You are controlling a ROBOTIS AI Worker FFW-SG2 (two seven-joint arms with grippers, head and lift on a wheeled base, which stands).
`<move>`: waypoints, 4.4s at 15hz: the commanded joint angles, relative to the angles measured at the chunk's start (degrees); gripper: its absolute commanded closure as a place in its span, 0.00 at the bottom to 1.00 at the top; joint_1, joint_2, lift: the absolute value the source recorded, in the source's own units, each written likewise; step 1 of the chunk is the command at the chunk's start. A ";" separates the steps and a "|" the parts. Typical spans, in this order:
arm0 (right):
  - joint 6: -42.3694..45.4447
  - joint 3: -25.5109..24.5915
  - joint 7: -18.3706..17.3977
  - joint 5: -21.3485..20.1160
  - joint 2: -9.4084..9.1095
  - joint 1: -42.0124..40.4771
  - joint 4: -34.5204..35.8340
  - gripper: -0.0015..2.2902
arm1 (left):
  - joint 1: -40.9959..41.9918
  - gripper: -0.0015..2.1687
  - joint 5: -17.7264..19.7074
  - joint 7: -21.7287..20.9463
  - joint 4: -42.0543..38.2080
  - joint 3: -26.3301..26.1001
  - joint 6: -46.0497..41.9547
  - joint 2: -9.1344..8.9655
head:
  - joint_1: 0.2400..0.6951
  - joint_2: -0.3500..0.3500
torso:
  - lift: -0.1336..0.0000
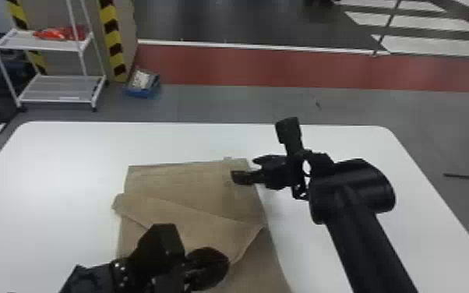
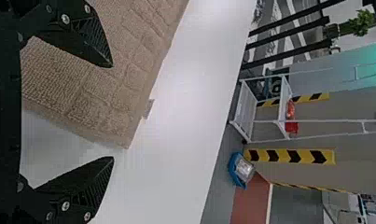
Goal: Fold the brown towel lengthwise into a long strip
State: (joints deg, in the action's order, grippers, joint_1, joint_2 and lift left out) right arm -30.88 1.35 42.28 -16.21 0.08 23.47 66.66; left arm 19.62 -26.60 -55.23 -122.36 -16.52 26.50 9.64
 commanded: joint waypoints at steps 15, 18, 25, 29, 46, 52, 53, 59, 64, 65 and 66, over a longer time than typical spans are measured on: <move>-0.89 -10.58 -1.77 -3.83 -0.14 -3.34 7.78 0.89 | -3.71 0.47 3.49 3.29 2.31 0.52 1.41 1.44 | 1.00 0.25 | 0.13; -3.53 -23.33 0.17 -2.33 -0.14 -10.46 20.09 0.89 | -5.91 0.47 5.51 5.66 4.06 4.13 1.93 1.00 | 1.00 0.21 | 0.13; -2.83 -36.95 0.43 12.17 0.36 -34.11 38.10 0.89 | -8.28 0.47 7.44 8.12 7.05 10.46 2.81 -0.85 | 1.00 0.00 | 0.13; -3.00 -38.44 -0.01 19.64 -0.14 -43.86 45.31 0.52 | -5.65 0.47 7.79 9.53 5.73 16.08 2.81 -1.55 | 1.00 0.00 | 0.13; 27.58 -31.94 24.60 -33.89 13.01 -46.50 49.00 0.07 | 2.35 0.47 11.40 7.33 0.28 31.99 2.46 -3.40 | 1.00 0.17 | 0.13; 27.41 -25.52 28.03 -39.69 14.95 -40.52 42.15 0.13 | 2.44 0.47 11.31 6.81 0.02 31.64 2.46 -3.48 | 1.00 0.16 | 0.14; 27.41 -24.73 28.82 -40.48 14.95 -39.99 41.62 0.15 | 2.44 0.47 11.31 6.72 0.02 31.55 2.64 -3.40 | 1.00 0.16 | 0.14; 27.41 -23.15 35.32 -40.65 15.47 -38.06 40.39 0.59 | 2.44 0.47 11.22 6.54 0.02 31.55 2.46 -3.40 | 1.00 0.21 | 0.14; 27.41 -31.32 36.04 -30.02 15.21 -38.24 43.38 0.89 | 2.35 0.47 11.40 6.81 -0.16 31.81 2.46 -3.31 | 1.00 0.21 | 0.14; 27.41 -33.70 36.04 -27.56 15.21 -38.24 44.17 0.89 | 2.35 0.47 11.48 7.24 -0.16 31.81 2.29 -3.31 | 1.00 0.20 | 0.14; 27.41 -36.77 36.04 -24.22 15.12 -38.15 44.87 0.89 | 2.35 0.47 11.48 7.68 -0.42 31.81 2.29 -3.31 | 1.00 0.19 | 0.14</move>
State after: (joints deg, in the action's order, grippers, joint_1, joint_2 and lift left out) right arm -3.54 -31.53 78.13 -44.57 15.29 -14.76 110.52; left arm 22.00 -15.17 -47.84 -122.54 15.28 28.89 6.34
